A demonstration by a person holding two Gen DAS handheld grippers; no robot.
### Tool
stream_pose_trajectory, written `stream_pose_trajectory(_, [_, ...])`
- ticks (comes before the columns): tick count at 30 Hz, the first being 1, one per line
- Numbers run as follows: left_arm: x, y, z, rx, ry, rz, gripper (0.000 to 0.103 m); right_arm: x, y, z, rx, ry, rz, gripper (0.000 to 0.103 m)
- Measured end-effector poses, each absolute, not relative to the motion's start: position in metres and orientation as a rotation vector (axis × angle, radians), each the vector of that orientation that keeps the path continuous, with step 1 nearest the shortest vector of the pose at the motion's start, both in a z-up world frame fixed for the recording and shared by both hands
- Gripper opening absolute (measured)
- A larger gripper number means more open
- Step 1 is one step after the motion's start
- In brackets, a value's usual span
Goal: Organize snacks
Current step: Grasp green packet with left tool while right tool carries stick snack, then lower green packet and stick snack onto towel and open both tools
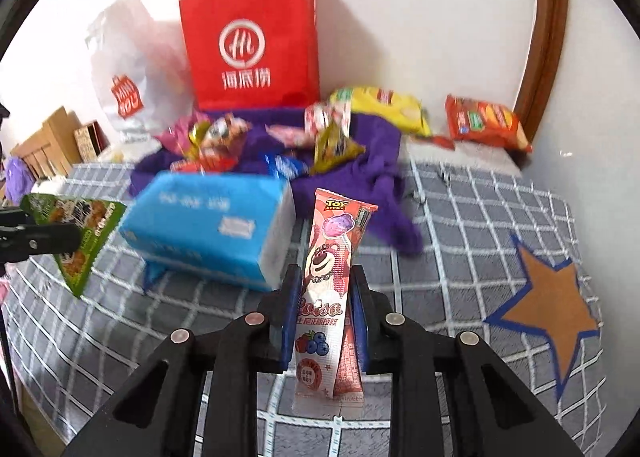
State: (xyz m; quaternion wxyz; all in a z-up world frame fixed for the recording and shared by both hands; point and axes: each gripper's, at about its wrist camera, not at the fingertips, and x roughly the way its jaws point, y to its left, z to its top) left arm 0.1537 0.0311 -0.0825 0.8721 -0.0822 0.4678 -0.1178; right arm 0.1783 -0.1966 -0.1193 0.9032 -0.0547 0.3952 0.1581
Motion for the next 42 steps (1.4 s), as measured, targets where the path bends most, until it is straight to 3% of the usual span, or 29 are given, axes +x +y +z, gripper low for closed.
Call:
stream_pose_trajectory(12, [0.200,0.055,-0.046,-0.179,0.920,-0.191,0.050,0.231,-0.174,-0.072,-0.062,0.741,0.347,0.024])
stream_pose_trajectory(23, [0.261,0.074,-0.018,-0.226,0.851,-0.155,0.050,0.289,-0.157,-0.066,-0.042,0.724,0.363,0.024])
stream_pose_trajectory(42, [0.340,0.050,-0.083,-0.308,0.944,-0.260,0.050,0.349,-0.172,-0.157,-0.015,0.864,0.305,0.024])
